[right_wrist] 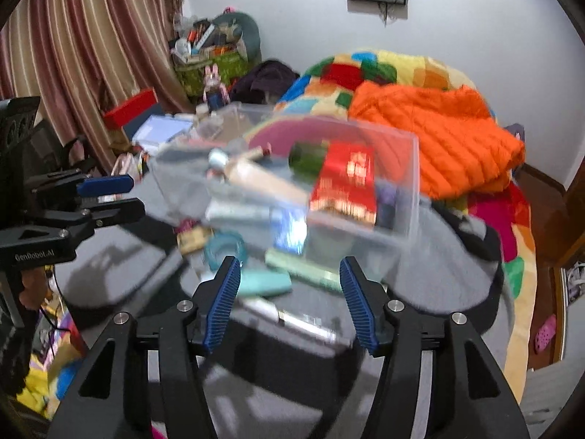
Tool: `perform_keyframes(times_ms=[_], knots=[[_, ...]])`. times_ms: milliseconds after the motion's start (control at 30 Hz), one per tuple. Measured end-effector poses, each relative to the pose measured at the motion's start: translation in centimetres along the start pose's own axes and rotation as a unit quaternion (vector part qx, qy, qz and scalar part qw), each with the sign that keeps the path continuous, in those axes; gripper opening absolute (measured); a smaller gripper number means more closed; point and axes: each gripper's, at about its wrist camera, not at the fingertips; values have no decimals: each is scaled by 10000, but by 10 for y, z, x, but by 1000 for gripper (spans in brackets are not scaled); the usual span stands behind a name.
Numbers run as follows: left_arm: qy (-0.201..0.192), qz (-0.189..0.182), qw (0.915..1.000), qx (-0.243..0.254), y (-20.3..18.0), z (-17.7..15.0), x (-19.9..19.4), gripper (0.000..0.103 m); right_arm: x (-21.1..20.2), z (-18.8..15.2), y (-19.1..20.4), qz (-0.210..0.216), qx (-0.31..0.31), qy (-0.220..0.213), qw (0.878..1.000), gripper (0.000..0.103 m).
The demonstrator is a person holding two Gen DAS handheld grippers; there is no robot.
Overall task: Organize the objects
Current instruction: 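Carry the toothpaste tube and Max box into the clear box and open both tools, then grasp the gold keychain with the left tool while the right tool grasps the white pen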
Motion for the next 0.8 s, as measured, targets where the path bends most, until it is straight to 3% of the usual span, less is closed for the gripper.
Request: perform_keyframes(times_ms=[133,300,567,800], knots=[[310,-48,9995,-51,0,-19,16,50,21,-18,0,164,-172,413,9989,54],[553,-252,9981,-91,1,-24,33,49,38,-19,8,211,-508,526,9971,54],[687,-427,9966,150,-7,-11,50,34,40,-21,14,518,-697,685,9939,22],[763,-335,9962,262,-8,-4,60,32,22,-38,22,656,-911,713,9911,14]])
Point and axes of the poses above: each gripper's, at about its wrist camera, not at the fingertips, and x roughly the way its jaws point, y to its left, z to its top, and after that the axes turned 8 degrees about -z, right-handed
